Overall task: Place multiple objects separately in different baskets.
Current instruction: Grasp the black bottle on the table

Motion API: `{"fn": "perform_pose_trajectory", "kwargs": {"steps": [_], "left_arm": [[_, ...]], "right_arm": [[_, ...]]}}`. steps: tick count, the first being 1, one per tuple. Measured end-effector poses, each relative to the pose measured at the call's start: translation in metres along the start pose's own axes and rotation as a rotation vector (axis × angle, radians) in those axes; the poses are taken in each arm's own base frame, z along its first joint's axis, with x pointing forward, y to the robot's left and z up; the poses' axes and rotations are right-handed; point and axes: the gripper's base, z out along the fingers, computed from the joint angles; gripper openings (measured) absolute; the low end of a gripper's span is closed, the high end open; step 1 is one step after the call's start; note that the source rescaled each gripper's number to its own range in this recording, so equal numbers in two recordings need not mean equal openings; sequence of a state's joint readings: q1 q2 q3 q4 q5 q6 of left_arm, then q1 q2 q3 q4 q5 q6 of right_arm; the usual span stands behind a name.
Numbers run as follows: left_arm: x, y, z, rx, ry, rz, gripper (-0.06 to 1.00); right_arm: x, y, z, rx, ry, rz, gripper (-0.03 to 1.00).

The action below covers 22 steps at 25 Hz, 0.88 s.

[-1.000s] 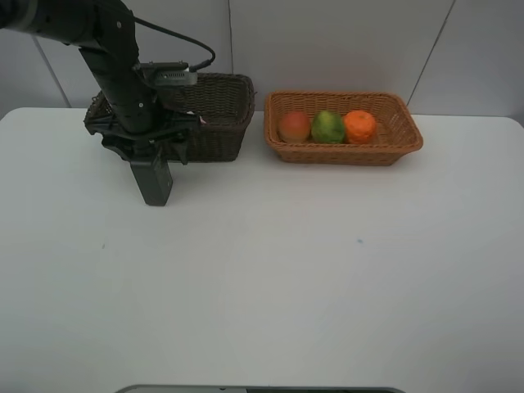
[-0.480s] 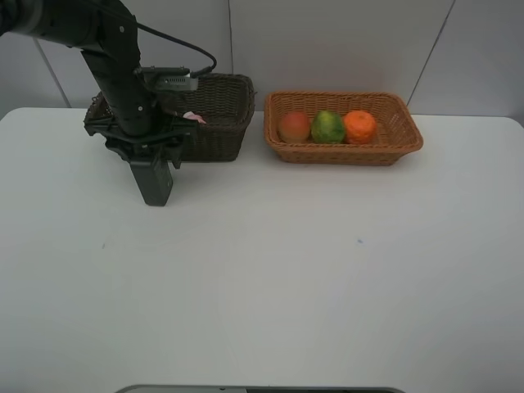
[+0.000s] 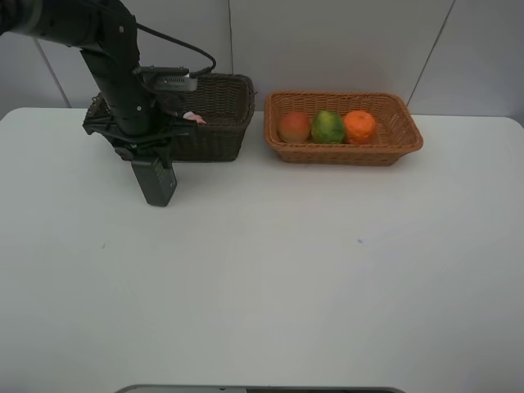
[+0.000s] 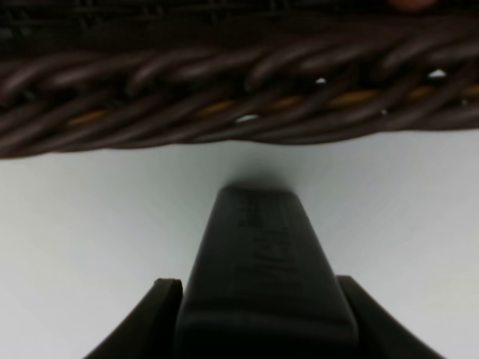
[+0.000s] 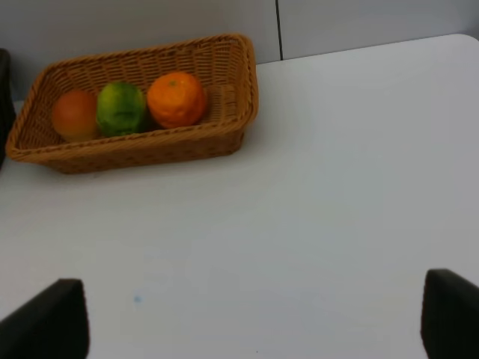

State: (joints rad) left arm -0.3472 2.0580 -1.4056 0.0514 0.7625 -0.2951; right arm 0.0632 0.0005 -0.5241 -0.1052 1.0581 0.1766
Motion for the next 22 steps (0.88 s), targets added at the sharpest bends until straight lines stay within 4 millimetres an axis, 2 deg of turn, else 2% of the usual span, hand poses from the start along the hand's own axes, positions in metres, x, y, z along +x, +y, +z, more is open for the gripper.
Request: {"fn": "perform_pose_trajectory", "kwargs": {"steps": [16,20,22], "left_arm": [[-0.001,0.0,0.0,0.004,-0.004,-0.005,0.5],[0.001,0.0,-0.009,0.007,0.0,-0.011,0.5],[0.001,0.001,-0.023,0.009,-0.008,-0.012,0.5]], "right_arm": [[0.0,0.0,0.0,0.0,0.0,0.0,0.96],[0.0,0.0,0.0,0.0,0.0,0.0,0.96],[0.0,0.0,0.0,0.0,0.0,0.0,0.96]]}}
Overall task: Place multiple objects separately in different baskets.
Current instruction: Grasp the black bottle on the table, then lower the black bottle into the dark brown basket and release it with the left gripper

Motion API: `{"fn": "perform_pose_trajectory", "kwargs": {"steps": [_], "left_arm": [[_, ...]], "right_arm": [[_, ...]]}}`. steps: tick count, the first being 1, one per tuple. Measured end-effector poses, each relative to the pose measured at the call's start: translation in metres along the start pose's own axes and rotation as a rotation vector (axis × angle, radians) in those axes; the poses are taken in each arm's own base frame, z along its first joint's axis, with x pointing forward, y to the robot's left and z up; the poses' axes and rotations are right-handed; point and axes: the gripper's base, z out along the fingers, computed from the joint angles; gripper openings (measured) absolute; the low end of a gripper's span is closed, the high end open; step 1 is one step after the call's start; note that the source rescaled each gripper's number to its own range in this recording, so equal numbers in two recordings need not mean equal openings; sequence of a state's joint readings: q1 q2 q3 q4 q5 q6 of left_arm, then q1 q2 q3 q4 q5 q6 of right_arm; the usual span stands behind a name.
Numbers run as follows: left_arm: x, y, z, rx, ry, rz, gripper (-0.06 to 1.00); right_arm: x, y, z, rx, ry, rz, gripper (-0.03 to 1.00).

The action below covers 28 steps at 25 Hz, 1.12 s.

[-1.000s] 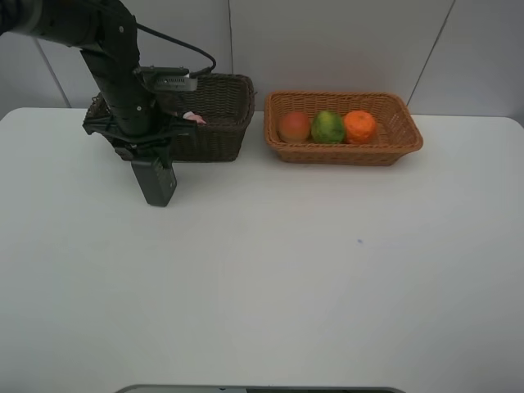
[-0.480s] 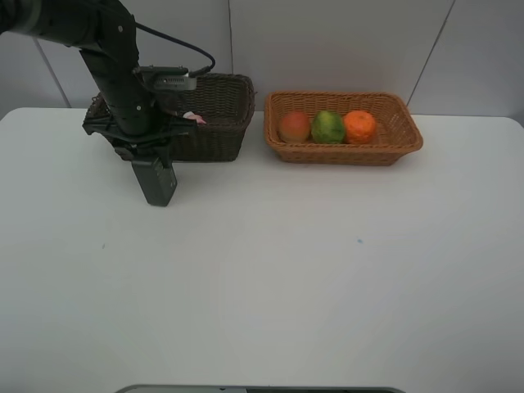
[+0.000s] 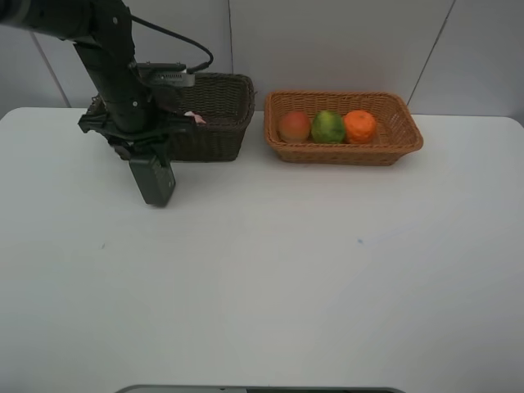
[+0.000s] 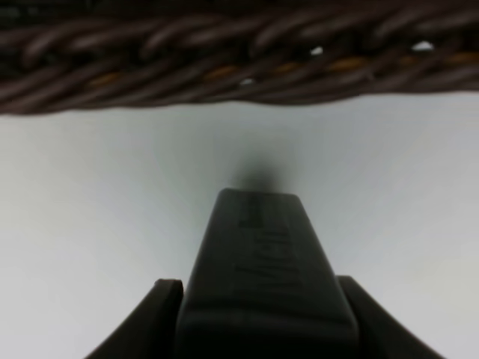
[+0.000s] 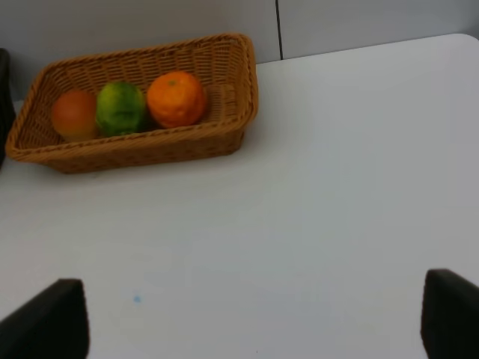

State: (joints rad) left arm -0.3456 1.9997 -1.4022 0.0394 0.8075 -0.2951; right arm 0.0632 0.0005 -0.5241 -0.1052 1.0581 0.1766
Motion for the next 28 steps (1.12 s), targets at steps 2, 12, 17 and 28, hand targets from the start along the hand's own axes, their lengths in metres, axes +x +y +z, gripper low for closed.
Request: {"fn": "perform_pose_trajectory", "kwargs": {"steps": [2,12,17,28], "left_arm": [[0.0,0.001,-0.022,0.007,-0.029,-0.002,0.5],[0.002,0.003,-0.096,0.05,-0.17,-0.01,0.5],[-0.01,-0.001,-0.111,0.074,-0.256,0.007,0.5],[-0.045,-0.011,-0.122,0.159,-0.58,0.03,0.5]], "right_arm": [[0.0,0.0,0.0,0.0,0.0,0.0,0.96],[0.0,0.0,0.0,0.0,0.0,0.0,0.96],[0.0,0.0,0.0,0.0,0.0,0.0,0.96],[0.0,0.0,0.0,0.0,0.0,0.0,0.96]]}}
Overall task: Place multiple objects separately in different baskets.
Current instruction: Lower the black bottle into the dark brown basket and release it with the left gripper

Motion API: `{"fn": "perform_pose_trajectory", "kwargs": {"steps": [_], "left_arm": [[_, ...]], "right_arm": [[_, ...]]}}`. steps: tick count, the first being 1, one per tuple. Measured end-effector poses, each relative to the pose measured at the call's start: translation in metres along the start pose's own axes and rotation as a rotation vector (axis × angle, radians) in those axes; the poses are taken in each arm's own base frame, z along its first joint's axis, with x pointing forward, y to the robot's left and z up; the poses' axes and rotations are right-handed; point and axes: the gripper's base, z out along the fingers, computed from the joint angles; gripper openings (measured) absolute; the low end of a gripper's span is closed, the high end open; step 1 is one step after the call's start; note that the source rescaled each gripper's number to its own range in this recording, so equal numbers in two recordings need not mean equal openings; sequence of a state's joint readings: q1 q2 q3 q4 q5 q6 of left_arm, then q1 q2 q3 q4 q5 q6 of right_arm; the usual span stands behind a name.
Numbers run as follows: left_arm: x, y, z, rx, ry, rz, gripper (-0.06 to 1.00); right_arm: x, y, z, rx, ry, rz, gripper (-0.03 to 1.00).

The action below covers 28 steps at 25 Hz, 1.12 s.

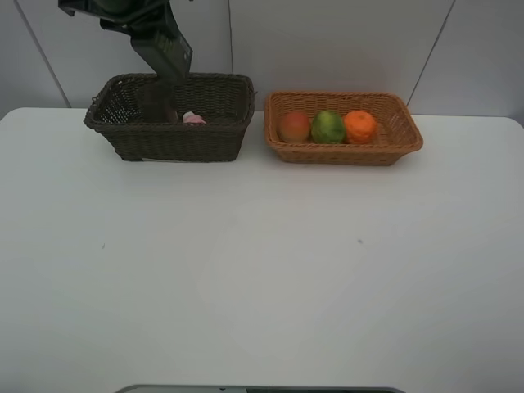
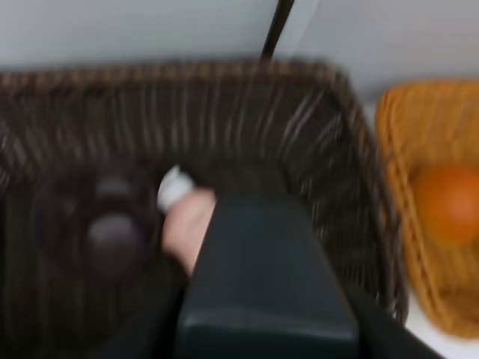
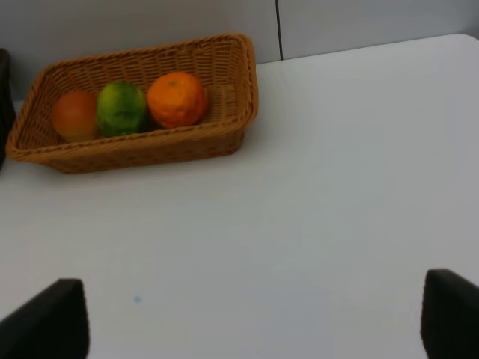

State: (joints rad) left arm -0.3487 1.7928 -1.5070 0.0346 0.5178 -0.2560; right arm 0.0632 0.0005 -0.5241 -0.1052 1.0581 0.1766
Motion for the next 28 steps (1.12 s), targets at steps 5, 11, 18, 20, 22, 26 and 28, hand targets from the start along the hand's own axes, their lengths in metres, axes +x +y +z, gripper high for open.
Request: {"fn": "perform_pose_trajectory", "kwargs": {"steps": [5,11,18,20,22,26,28], "left_arm": [[0.005,0.0,0.031,0.012,-0.042,0.022,0.5],[0.015,0.002,0.066,0.026,-0.094,0.047,0.5],[0.027,-0.007,0.096,0.061,-0.157,0.076,0.5],[0.031,-0.012,0.102,0.071,-0.167,0.098,0.5],[0.037,-0.013,0.11,0.071,-0.156,0.116,0.5],[0.05,-0.014,0.124,0.067,-0.115,0.137,0.5],[0.055,-0.014,0.129,0.067,-0.105,0.141,0.5]], "right_arm": [[0.0,0.0,0.0,0.0,0.0,0.0,0.96],[0.0,0.0,0.0,0.0,0.0,0.0,0.96],[0.0,0.0,0.0,0.0,0.0,0.0,0.96],[0.0,0.0,0.0,0.0,0.0,0.0,0.96],[0.0,0.0,0.0,0.0,0.0,0.0,0.96],[0.0,0.0,0.0,-0.001,0.0,0.001,0.96],[0.0,0.0,0.0,-0.001,0.0,0.001,0.96]]}}
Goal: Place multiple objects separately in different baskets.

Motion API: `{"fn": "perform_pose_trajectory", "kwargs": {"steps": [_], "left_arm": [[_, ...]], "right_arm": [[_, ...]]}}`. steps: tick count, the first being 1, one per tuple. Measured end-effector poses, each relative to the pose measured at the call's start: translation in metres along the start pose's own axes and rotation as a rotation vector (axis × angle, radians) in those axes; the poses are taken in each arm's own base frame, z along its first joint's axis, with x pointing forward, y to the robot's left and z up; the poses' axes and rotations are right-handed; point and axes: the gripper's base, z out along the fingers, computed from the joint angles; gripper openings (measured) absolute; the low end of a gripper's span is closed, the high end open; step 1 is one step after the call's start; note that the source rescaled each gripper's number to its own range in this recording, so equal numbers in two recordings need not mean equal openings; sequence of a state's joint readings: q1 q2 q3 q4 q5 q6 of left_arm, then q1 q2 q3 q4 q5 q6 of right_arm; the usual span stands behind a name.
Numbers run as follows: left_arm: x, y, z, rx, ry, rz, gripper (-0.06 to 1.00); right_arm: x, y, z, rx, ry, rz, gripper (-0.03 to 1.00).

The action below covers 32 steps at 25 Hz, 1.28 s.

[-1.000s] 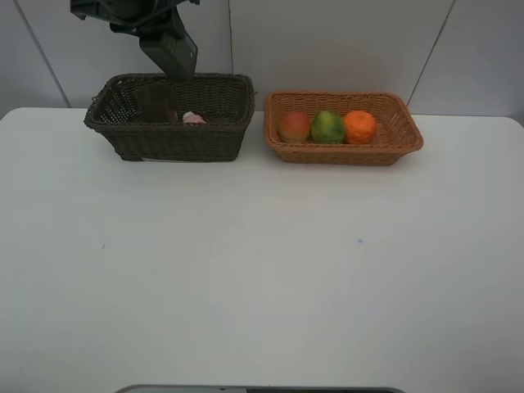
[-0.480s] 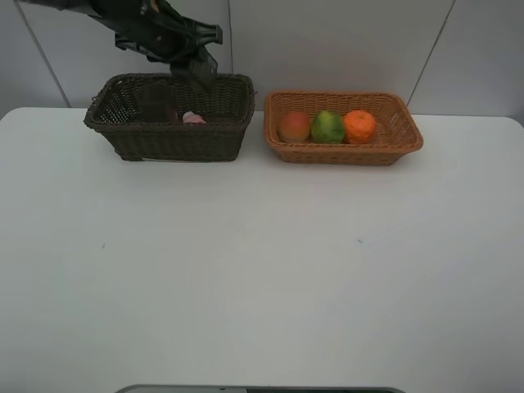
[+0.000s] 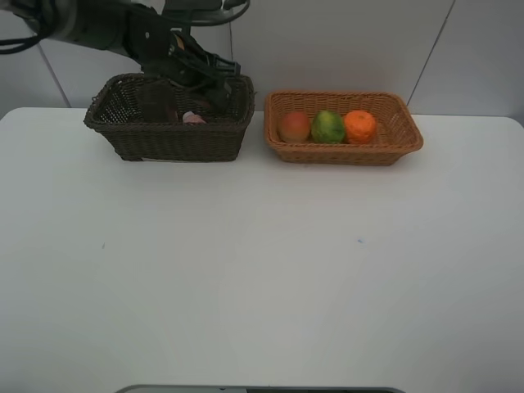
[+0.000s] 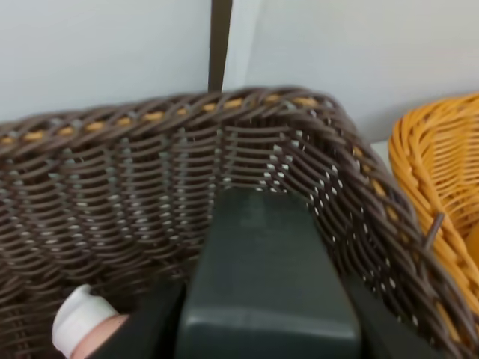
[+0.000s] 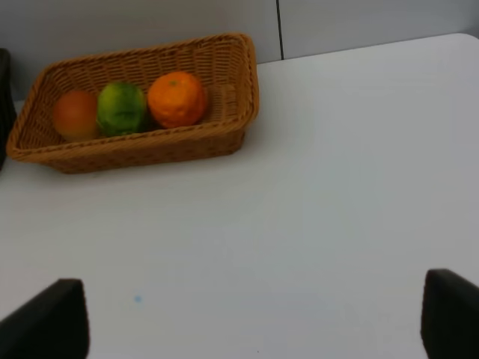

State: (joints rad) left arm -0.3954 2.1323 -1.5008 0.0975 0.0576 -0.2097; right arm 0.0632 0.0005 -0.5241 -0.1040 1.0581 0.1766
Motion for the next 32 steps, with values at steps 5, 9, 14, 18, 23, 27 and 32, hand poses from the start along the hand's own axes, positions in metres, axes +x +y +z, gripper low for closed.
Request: {"fn": "perform_pose_trajectory", "kwargs": {"steps": [5,9,14,18,23,27,32], "left_arm": [[0.009,0.001,0.007,-0.003,0.025,0.002,0.5],[0.01,0.001,0.008,-0.003,0.026,0.002,0.54],[0.007,-0.004,0.006,0.009,0.004,-0.009,0.91],[0.006,-0.006,0.005,0.011,0.006,-0.016,0.95],[-0.011,-0.007,-0.012,0.012,-0.019,-0.018,0.96],[-0.031,-0.009,-0.038,0.008,-0.036,-0.018,0.96],[-0.05,-0.008,-0.079,-0.025,0.033,-0.002,0.96]], "right_arm": [[0.0,0.0,0.0,0.0,0.0,0.0,0.96],[0.0,0.0,0.0,0.0,0.0,0.0,0.96],[0.0,0.0,0.0,0.0,0.0,0.0,0.96],[0.0,0.0,0.0,0.0,0.0,0.0,0.96],[0.0,0.0,0.0,-0.001,0.0,0.0,0.96],[0.0,0.0,0.0,-0.001,0.0,0.001,0.96],[0.0,0.0,0.0,0.0,-0.001,0.0,0.96]]}}
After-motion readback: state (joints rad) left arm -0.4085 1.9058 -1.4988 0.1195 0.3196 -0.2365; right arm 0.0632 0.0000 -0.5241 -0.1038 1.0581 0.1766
